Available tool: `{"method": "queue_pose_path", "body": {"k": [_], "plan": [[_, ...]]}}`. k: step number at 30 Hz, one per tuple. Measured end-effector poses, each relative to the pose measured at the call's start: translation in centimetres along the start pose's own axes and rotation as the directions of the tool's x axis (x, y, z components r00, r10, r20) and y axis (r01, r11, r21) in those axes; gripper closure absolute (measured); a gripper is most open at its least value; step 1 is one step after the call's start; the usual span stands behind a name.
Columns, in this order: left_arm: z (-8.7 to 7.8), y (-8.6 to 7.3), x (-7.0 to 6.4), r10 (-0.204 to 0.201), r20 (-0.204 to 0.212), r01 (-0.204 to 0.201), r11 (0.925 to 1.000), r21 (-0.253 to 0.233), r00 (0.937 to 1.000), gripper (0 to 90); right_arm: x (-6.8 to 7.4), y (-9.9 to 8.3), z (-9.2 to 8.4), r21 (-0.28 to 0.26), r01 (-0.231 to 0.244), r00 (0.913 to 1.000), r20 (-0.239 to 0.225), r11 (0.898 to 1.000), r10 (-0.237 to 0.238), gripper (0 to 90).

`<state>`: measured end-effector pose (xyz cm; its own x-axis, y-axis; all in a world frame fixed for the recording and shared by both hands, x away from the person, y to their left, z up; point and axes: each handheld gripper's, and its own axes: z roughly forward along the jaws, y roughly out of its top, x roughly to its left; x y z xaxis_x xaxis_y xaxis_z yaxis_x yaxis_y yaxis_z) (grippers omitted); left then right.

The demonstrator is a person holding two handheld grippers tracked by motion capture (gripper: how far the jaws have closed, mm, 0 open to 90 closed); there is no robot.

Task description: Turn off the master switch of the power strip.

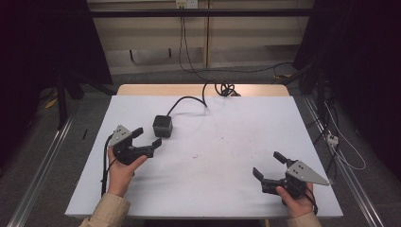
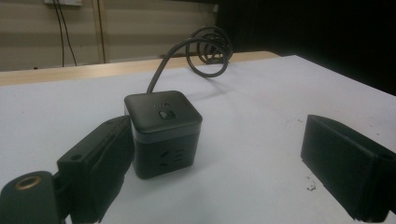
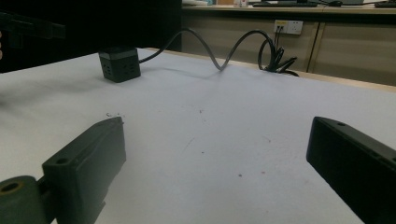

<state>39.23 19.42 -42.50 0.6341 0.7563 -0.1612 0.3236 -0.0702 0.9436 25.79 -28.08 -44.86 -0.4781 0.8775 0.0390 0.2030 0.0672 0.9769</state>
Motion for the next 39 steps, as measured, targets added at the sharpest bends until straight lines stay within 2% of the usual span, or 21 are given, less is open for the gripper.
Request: {"method": "queue_pose_path", "body": {"k": [22, 39], "plan": [[1.9, 0.8, 0.2, 0.018, -0.011, -0.017, 0.9998, 0.004, 0.9998, 10.4, -0.1, 0.1, -0.1, -0.006, 0.008, 0.9999, 0.01, 1.0, -0.008, 3.9], [3.2, 1.2, 0.6, 0.004, -0.026, -0.004, 0.9999, 0.016, 0.9996, 11.3, -0.2, 0.0, 0.0, -0.008, 0.002, 1.0, 0.006, 1.0, -0.002, 3.9]]}}
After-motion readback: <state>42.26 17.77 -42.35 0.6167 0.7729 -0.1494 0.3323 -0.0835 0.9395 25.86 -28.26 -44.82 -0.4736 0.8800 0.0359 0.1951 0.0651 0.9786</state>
